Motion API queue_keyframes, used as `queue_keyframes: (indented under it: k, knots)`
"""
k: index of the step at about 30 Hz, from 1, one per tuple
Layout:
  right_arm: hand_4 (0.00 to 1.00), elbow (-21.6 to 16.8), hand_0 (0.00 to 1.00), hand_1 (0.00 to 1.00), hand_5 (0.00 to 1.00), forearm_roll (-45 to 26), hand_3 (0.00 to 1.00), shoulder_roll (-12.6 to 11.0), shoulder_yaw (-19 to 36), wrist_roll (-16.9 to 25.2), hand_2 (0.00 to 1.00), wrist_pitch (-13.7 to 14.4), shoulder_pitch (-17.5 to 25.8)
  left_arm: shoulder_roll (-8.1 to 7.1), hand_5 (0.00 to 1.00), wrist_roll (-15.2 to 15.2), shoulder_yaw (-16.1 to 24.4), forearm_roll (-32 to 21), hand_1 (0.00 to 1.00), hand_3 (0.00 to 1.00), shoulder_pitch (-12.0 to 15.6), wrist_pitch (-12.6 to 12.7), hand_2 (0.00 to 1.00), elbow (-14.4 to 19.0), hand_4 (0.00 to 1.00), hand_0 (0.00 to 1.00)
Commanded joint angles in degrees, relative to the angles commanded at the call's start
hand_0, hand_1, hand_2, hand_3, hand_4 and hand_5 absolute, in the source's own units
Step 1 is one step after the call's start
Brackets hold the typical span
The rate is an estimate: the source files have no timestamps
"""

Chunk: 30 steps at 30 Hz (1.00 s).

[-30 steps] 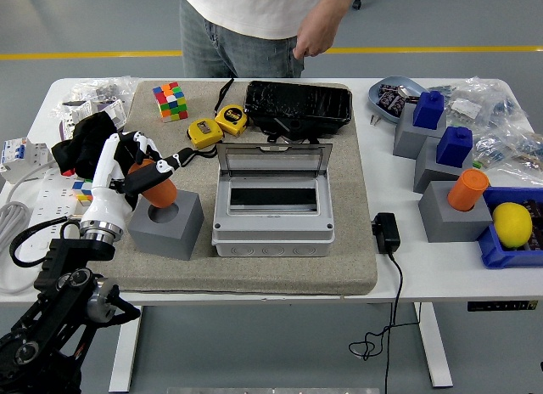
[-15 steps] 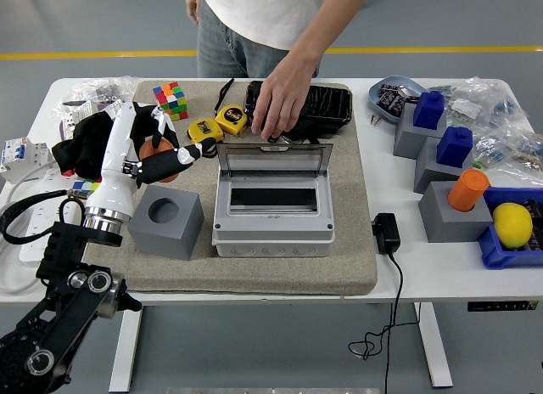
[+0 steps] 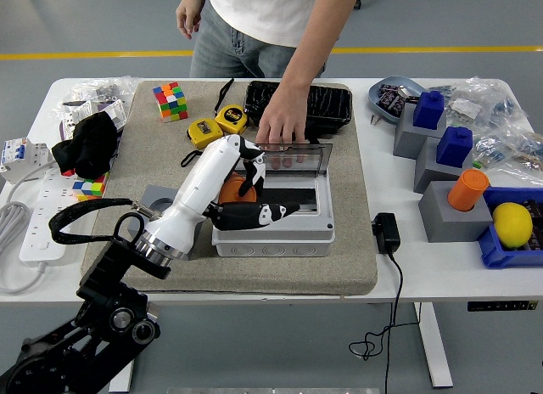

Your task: Fetch the battery,place it into the box,close the lid of the box

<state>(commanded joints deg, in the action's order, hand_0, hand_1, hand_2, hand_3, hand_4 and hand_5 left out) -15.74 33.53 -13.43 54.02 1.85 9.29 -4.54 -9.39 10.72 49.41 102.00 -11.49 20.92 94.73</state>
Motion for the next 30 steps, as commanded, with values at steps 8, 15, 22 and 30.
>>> queue_keyframes:
  k: [8, 15, 22, 30]
  knots:
    - [0.998, 0.2, 0.673, 0.574, 0.998, -0.2, 0.633, -0.1, -0.2, 0.0, 0.574, 0.0, -0.2, 1.12, 0.050, 1.5, -4.9, -3.8, 0.002, 0.002, -4.5, 1.4, 0.002, -7.1, 0.984, 0.049]
    - [0.998, 0.1, 0.672, 0.574, 0.998, -0.2, 0.633, -0.1, -0.4, -0.1, 0.575, -0.1, -0.6, 1.78, 0.058, 2.7, -8.4, -7.8, 0.002, 0.002, -8.4, 2.3, 0.002, -12.2, 0.984, 0.049]
    - [0.998, 0.3, 0.672, 0.574, 0.998, -0.3, 0.633, -0.3, -0.7, 0.0, 0.574, -0.1, -0.7, 2.81, 0.072, 3.5, -9.8, -10.6, 0.002, 0.002, -11.8, 2.7, 0.002, -17.6, 0.984, 0.047]
    - [0.998, 0.2, 0.672, 0.574, 0.998, -0.3, 0.633, -0.2, -1.0, -0.1, 0.574, -0.2, -1.0, 5.23, 0.080, 4.8, -10.5, -13.3, 0.002, 0.002, -15.2, 4.2, 0.002, -25.3, 0.979, 0.047]
